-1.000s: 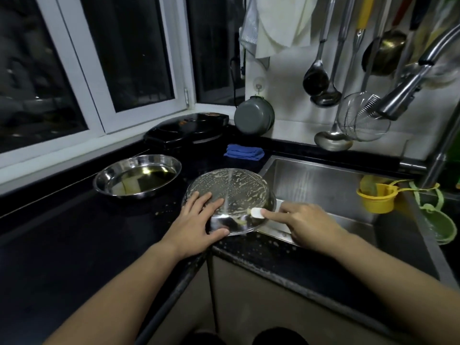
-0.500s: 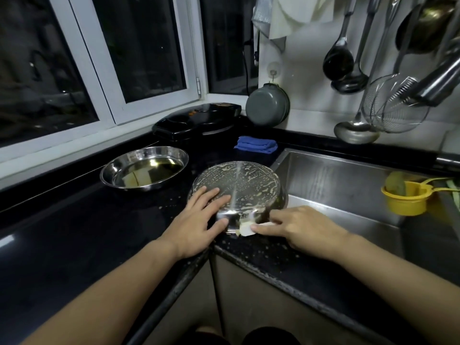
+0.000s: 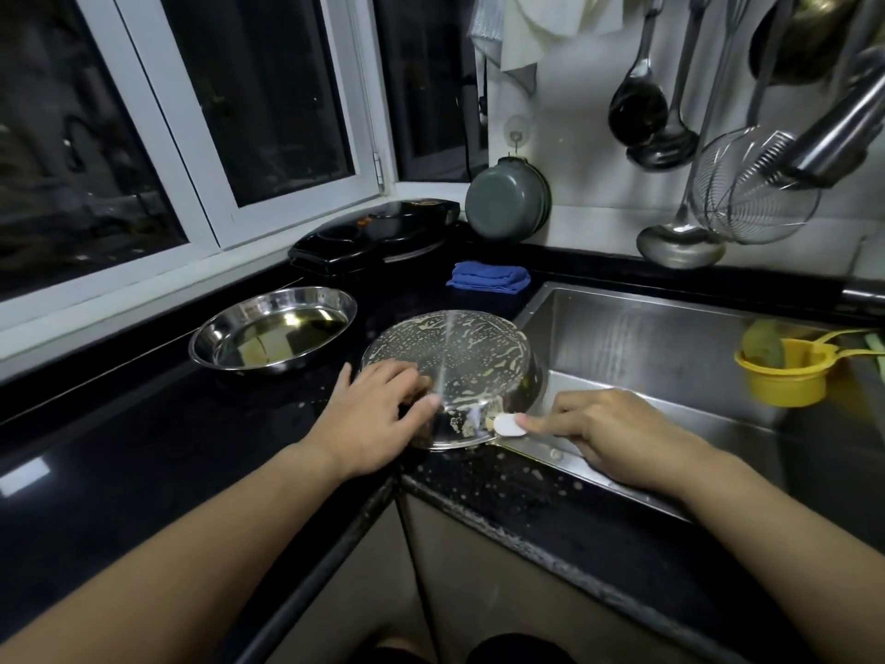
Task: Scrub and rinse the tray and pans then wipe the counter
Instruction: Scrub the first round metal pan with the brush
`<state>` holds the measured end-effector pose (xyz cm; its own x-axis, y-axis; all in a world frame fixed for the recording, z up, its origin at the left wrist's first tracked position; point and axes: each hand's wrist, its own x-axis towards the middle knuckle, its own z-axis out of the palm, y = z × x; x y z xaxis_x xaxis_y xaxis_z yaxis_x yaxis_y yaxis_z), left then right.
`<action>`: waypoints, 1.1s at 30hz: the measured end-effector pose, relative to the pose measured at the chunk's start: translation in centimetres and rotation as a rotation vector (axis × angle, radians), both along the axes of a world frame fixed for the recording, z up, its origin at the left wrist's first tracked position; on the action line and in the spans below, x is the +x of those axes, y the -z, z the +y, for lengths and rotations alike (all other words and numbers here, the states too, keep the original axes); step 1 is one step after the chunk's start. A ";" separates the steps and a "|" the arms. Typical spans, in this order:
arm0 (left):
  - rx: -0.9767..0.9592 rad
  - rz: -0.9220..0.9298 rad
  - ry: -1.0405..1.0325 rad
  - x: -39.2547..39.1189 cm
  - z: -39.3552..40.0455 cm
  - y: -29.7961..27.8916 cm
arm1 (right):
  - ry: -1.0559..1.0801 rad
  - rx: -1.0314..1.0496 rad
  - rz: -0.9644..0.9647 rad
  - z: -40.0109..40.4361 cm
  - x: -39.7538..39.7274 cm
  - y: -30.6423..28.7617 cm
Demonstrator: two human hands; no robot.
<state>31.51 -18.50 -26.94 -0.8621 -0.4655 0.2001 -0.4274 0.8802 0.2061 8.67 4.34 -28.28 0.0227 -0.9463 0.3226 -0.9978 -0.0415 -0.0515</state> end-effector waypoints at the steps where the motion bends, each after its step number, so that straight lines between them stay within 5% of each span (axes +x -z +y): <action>1: -0.068 -0.016 -0.023 -0.7 0.5 -0.9 | 0.024 -0.029 -0.025 0.1 -0.4 0.0; 6: -0.041 -0.004 -0.106 -4.4 1.6 -2.2 | 0.244 -0.100 -0.185 -0.4 -2.0 0.1; 9: 0.049 -0.180 -0.124 -5.0 1.5 -1.0 | 0.210 -0.007 -0.210 -0.9 -1.1 0.3; 17: 0.073 -0.246 -0.126 -5.2 1.3 -0.4 | 0.272 -0.008 -0.219 -1.5 -3.6 1.3; 28: 0.061 -0.278 0.045 -3.6 -2.3 -0.7 | 0.222 0.035 -0.045 -2.9 -3.5 0.2; 33: 0.063 -0.306 0.114 -3.5 -3.9 -1.3 | 0.268 -0.156 -0.027 -3.7 -3.4 0.3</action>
